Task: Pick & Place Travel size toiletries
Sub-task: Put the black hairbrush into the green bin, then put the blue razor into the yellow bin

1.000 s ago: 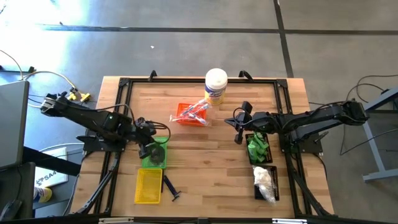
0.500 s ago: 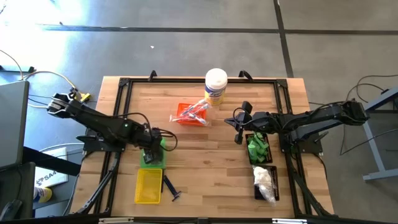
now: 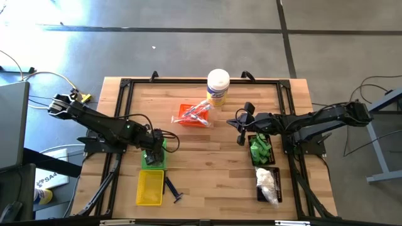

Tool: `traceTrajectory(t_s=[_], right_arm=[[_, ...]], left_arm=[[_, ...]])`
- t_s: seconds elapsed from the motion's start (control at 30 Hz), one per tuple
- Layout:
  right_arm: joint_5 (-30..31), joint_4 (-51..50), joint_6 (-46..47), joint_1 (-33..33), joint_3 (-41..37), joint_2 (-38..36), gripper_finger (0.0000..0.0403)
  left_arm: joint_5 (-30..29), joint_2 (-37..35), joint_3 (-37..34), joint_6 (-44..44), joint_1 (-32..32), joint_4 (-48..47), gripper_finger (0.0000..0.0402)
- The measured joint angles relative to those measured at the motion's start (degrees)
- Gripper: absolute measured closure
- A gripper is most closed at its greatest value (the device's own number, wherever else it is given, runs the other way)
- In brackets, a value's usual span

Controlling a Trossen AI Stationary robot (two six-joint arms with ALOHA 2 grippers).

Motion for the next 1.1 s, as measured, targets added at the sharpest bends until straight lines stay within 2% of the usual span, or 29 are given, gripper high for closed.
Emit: traceTrajectory(t_s=[0.17,0.43,0.57,0.77,1.1], right_arm=[[0.0,0.0,-0.07,0.01,0.0,0.0,0.04],[0.0,0.0,-0.2,0.0,0.0,0.0,0.04],[0.0,0.0,-0.21,0.0,0.0,0.0,0.04],[0.0,0.0,-0.21,0.0,0.0,0.0,0.04],[0.0,0.02,-0.21,0.02,0.0,0.0,0.04]], left_arm=[[-0.04,0.0,0.0,0.0,0.0,-0.2,0.038],[-0.19,0.0,0.0,0.0,0.0,-0.18,0.0291],[-0.17,0.0,0.0,-0.02,0.0,-0.18,0.0263],[1.06,0.0,1.19,-0.01,0.0,-0.21,0.0257],[1.48,-0.55,9.46,6.54,0.0,-0.42,0.0257]])
